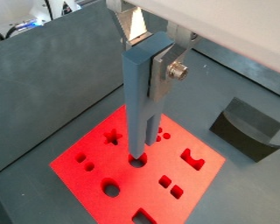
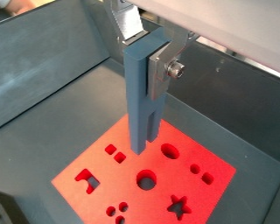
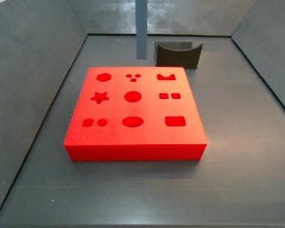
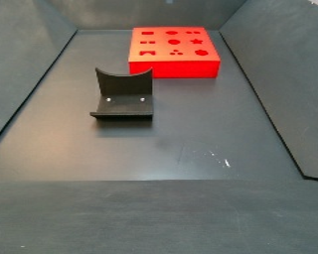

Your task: Insert the double-square object.

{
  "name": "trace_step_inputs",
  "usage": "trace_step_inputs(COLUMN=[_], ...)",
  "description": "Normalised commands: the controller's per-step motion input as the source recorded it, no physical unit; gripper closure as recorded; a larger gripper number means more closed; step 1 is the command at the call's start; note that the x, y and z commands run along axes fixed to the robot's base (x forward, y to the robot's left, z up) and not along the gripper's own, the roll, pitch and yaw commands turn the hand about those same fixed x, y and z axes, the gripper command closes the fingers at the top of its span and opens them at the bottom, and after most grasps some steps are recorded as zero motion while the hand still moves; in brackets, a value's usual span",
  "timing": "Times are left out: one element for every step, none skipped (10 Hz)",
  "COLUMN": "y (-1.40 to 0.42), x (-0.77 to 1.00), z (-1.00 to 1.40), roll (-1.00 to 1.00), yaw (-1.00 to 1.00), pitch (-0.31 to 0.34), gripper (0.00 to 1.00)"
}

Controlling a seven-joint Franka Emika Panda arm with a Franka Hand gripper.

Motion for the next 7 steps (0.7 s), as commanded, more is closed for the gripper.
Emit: trace_step_inputs(y=[0.00, 0.00, 0.00, 0.00, 0.00, 0.00, 0.00], x=[0.00, 0.00, 0.00, 0.01, 0.04, 0.05, 0.02], z=[-0.09, -0.10, -0.11, -0.11, -0.11, -0.11, -0.12], roll=[0.00, 0.00, 0.00, 0.00, 0.00, 0.00, 0.00], yaw=[-1.00, -1.00, -1.00, -1.00, -1.00, -1.00, -1.00], pitch=[-0.001, -0.001, 0.000, 0.000, 0.000, 0.000, 0.000], gripper=[1.00, 1.00, 1.00, 1.00, 1.00, 1.00, 1.00])
